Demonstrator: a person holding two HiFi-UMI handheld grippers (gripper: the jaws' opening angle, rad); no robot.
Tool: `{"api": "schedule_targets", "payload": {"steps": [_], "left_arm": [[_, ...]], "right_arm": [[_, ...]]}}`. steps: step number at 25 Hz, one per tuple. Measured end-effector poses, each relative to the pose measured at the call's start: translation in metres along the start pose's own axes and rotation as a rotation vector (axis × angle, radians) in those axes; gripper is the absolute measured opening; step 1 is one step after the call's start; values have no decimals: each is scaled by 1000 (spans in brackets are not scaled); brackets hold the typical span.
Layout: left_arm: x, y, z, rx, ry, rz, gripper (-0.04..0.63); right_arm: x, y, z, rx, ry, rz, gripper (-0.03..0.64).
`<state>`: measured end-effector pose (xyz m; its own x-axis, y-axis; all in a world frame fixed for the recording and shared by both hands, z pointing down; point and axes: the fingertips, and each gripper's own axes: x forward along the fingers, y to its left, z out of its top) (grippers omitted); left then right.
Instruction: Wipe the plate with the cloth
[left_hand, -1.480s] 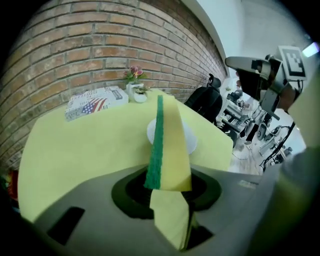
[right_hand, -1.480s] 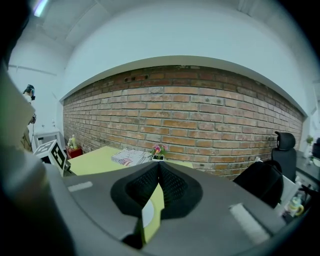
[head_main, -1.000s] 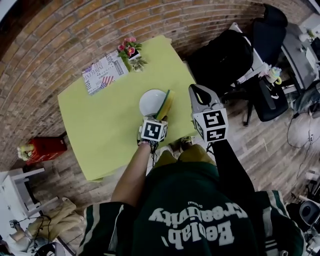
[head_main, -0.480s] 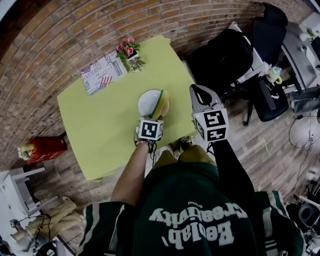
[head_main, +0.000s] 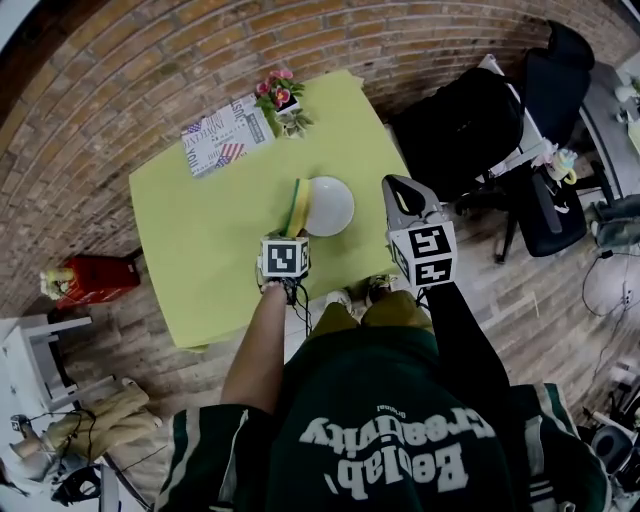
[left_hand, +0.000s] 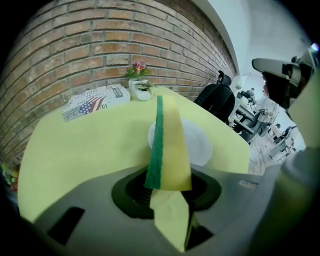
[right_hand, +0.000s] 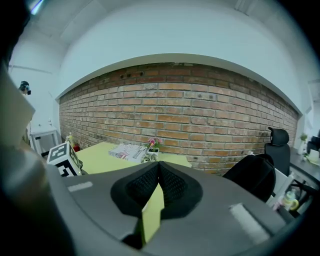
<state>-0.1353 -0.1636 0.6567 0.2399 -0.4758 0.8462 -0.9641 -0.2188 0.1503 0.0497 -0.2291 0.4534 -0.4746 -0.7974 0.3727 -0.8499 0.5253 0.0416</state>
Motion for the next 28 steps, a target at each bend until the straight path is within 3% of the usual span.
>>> {"api": "schedule_targets", "payload": {"steps": [5,14,22,28], "left_arm": [[-12,-9,14,13,-56,18,135],[-96,-14,110,-87,-399,151,135],[-189,-24,188,-22,-685,401,135],[-232,-48,217,17,-826,492,135]], "right_arm": [[8,17,0,-4,-9,62,14],[23,15,35,-54,-69,219,14],[27,-14,78,-81,-164,302,14],[28,-32,93,-109,-207,346,14]]}}
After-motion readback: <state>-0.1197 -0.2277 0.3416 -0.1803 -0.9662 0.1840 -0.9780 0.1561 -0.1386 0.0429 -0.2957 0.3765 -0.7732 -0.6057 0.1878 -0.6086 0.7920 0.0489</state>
